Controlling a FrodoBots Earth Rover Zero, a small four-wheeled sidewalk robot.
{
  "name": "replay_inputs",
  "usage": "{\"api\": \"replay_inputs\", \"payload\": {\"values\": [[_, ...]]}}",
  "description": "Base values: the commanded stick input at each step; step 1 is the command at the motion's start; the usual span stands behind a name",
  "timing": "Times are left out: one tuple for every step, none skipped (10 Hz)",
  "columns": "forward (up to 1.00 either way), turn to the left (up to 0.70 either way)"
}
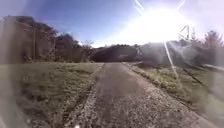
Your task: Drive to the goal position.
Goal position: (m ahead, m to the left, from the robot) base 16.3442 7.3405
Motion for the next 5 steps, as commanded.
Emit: {"api": "replay_inputs", "payload": {"values": [[0.7, 0.0], [0.7, 0.0], [0.7, -0.02], [0.7, -0.05], [0.7, -0.35]]}}
